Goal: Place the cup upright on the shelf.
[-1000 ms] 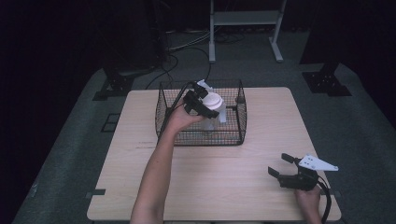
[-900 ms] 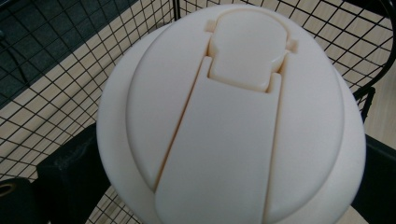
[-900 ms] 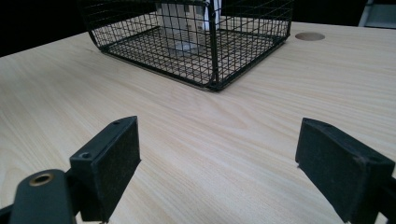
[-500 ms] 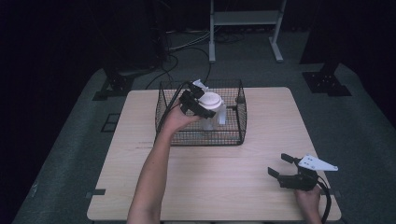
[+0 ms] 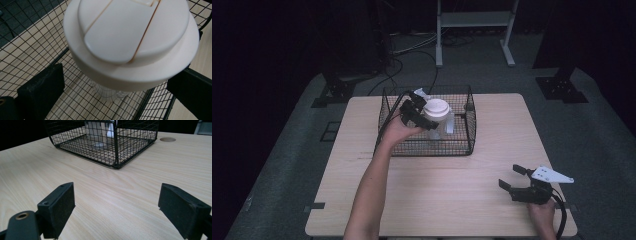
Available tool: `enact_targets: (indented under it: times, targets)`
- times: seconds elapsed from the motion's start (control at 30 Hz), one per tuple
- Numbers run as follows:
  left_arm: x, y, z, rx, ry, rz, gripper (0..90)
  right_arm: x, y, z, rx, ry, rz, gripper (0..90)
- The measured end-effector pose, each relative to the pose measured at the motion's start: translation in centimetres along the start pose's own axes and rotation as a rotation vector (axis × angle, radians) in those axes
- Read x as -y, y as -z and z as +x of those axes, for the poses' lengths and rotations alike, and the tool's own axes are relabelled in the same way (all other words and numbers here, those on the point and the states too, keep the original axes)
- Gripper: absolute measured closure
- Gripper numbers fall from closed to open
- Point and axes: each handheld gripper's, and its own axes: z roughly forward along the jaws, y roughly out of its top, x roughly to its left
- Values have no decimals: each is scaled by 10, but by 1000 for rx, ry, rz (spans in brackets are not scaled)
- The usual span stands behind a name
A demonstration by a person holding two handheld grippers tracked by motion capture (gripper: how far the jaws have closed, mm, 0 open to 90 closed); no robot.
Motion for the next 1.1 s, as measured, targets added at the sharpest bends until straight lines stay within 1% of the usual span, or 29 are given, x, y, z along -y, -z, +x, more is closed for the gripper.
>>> enact_targets:
  times: [0.03, 0.1, 0.2, 0.37, 0.4, 0.47, 0.53, 0.6, 0.73, 0.83, 0.93, 1.03, 1.1]
  targets:
    - [1, 1, 0, -4, 1, 5, 5, 0, 0, 0, 0, 0, 0, 128]
    - [2, 4, 0, -9, -13, 19, 5, 0, 0, 0, -1, 0, 1, 128]
    - [5, 9, -1, -8, -13, 8, 5, 0, 0, 0, -2, 0, 0, 128]
    - [11, 19, -3, -15, -30, 3, 5, 0, 0, 0, -1, 0, 1, 128]
    - [12, 20, -4, -10, -25, -4, 5, 0, 0, 0, -3, 0, 2, 129]
    - [15, 24, -4, -19, -32, -6, 6, 0, 0, 0, -9, -2, 8, 128]
    - [18, 27, -3, -5, -23, -10, 6, 0, -1, 0, -9, 0, 10, 128]
    - [19, 29, -4, -7, -27, -8, 5, 0, -1, 0, -8, -2, 11, 128]
    - [25, 38, -9, -3, -36, -32, 6, 0, -1, 0, 0, 1, 14, 128]
    - [29, 45, -10, 5, -29, -63, 6, 0, -2, 0, 4, 2, 19, 128]
    - [34, 51, -12, 6, -29, -79, 6, 0, -2, 1, 3, 6, 26, 129]
    - [38, 55, -13, 2, -33, -82, 6, 0, -3, 1, 5, 7, 28, 128]
    - [41, 58, -14, 11, -33, -78, 6, 0, -3, 1, 8, 7, 32, 128]
